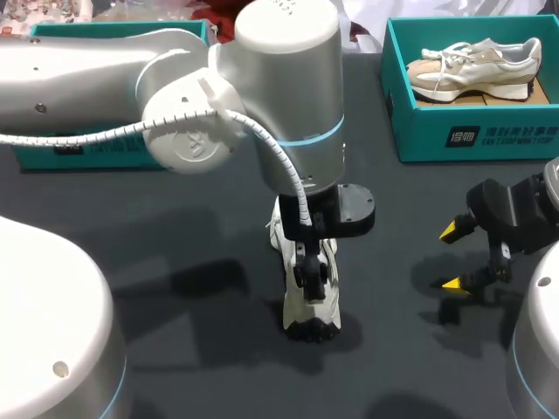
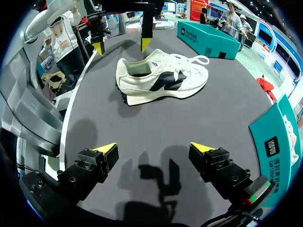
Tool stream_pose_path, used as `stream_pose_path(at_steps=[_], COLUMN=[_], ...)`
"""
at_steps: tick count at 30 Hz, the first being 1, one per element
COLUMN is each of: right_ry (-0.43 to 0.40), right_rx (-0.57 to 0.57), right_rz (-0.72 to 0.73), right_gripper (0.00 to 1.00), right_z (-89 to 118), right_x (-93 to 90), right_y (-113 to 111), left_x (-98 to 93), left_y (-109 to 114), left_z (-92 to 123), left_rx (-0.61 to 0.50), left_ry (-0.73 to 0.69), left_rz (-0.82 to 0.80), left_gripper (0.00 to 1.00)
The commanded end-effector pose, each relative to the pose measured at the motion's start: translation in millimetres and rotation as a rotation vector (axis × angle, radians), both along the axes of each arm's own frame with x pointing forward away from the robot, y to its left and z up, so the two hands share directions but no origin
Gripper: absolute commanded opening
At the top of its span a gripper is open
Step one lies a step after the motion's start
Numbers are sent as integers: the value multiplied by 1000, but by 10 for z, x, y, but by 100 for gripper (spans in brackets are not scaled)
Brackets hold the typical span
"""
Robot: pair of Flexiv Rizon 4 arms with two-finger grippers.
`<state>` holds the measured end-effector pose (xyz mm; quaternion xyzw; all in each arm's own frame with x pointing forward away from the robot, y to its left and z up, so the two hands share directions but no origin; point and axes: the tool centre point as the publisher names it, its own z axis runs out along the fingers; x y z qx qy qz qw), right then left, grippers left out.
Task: Take the shoe out of the shoebox, open the shoe tongue, remove and reinsert the insole, then place the shoe into the shoebox
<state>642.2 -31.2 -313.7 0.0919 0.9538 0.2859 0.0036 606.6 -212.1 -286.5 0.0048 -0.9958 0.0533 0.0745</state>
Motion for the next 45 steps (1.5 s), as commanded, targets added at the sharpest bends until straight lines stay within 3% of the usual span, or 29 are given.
stream_pose_path(at_steps=[1,4,9,17,30,45], right_ry=[-3,-3,-3,-3,-3,-3], right_rx=[-2,-2,-2,-2,-2,-2], right_rz=[-2,-2,-2,-2,-2,-2], right_gripper=[100,100,100,100,100,100], right_z=[6,6,6,6,6,6], right_x=[-25,-25,-25,-25,-25,-25], right_y=[-3,-3,-3,-3,-3,-3], left_x=[-46,-56,-68,-137,-253,-272], left_y=[-98,-95,-107,-124,-103,-82], left_z=[-213,-292,-445,-604,-756,-920], left_rx=[6,6,24,46,59,79], left_ry=[13,18,25,37,3,-38], left_rz=[5,9,18,14,49,69], left_gripper=[100,93,64,65,76,68])
